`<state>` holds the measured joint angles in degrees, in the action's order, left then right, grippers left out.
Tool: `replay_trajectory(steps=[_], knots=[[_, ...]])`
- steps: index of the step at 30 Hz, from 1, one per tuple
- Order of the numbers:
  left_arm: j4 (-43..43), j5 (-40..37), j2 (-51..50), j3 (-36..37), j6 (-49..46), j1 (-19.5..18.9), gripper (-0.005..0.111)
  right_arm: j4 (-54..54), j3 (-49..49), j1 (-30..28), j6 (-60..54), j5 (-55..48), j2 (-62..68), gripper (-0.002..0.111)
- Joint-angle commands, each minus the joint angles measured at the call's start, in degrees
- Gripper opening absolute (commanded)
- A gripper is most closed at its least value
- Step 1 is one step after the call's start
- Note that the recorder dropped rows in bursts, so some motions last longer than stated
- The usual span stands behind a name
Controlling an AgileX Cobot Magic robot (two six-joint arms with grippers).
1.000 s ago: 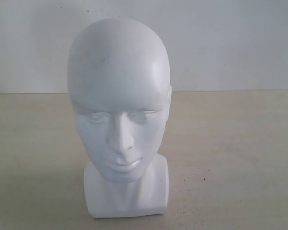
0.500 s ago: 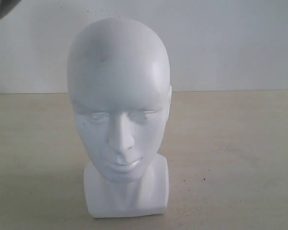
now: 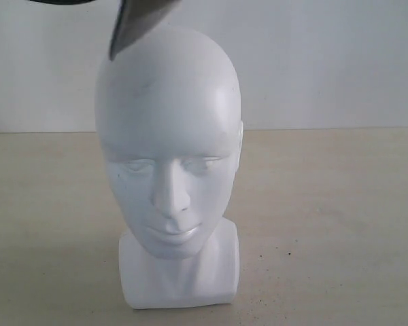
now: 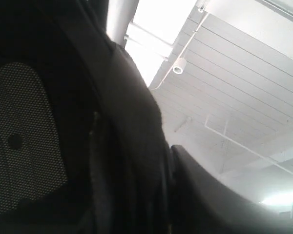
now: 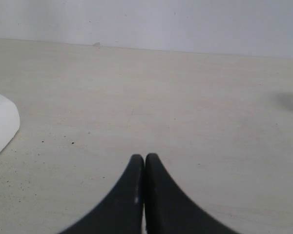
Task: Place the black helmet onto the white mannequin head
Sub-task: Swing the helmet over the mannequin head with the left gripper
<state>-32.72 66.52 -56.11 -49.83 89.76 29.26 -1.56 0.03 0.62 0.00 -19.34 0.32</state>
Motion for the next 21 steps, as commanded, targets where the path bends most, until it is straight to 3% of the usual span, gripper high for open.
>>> replay_trajectory(steps=[1, 11, 21], knots=[[5.5, 3.4, -3.3, -2.5, -5.6, 5.4, 0.004, -0.3, 0.0, 0.1, 0.0, 0.2, -0.3, 0.000], [7.1, 3.4, -14.0, -9.2, -7.4, 12.1, 0.004, -0.3, 0.0, 0.1, 0.0, 0.2, -0.3, 0.000], [7.4, 3.4, -20.4, -8.7, -9.9, 10.6, 0.004, -0.3, 0.0, 0.1, 0.0, 0.2, -0.3, 0.000]])
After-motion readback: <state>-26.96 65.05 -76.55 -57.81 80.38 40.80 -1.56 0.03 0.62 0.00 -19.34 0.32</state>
